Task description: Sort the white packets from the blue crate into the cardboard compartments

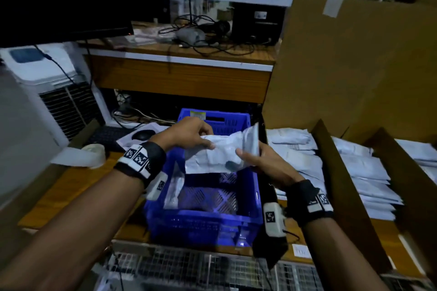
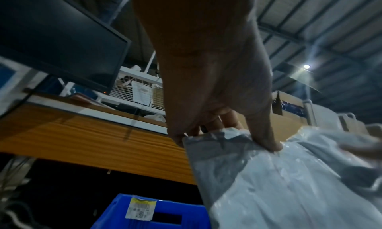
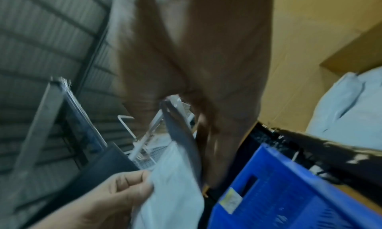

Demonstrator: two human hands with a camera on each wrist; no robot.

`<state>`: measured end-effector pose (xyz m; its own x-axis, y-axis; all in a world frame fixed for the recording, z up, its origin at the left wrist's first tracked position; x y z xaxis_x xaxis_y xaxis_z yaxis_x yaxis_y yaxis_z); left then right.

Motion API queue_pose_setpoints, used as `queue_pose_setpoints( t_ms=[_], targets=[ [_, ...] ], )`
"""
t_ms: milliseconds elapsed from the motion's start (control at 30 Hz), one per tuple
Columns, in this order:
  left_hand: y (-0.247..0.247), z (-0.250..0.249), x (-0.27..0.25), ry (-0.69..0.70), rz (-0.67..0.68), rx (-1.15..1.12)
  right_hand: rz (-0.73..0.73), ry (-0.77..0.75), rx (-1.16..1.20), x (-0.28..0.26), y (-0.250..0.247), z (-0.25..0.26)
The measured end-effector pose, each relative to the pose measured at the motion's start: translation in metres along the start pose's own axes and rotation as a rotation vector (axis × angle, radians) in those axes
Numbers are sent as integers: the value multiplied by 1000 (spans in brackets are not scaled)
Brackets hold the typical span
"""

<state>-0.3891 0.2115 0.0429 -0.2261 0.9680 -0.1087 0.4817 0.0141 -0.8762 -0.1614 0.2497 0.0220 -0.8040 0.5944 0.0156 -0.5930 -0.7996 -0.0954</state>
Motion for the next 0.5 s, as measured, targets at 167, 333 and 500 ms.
queue_pose_setpoints(
  t_ms=[167, 333, 500],
  targets=[
    [-11, -8, -19, 12, -20, -355, -304, -20, 174, -5, -29, 5],
    [-5, -14, -32, 4, 44, -639, -198, -78, 249, -17, -55, 27],
    [-6, -31, -40, 16, 17, -700, -197, -129, 263, -25, -79, 37]
  ],
)
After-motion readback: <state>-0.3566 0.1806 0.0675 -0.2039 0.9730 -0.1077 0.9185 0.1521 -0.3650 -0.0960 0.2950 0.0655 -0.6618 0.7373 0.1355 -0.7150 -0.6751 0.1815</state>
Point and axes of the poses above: each hand's wrist, its own x-axis towards the middle knuckle, its own y-axis out of the palm, z = x × y, the point moved 7 cm from there along x, towards the middle knuckle, and after that the axes turned 10 degrees about -y, right-handed, at the moved point
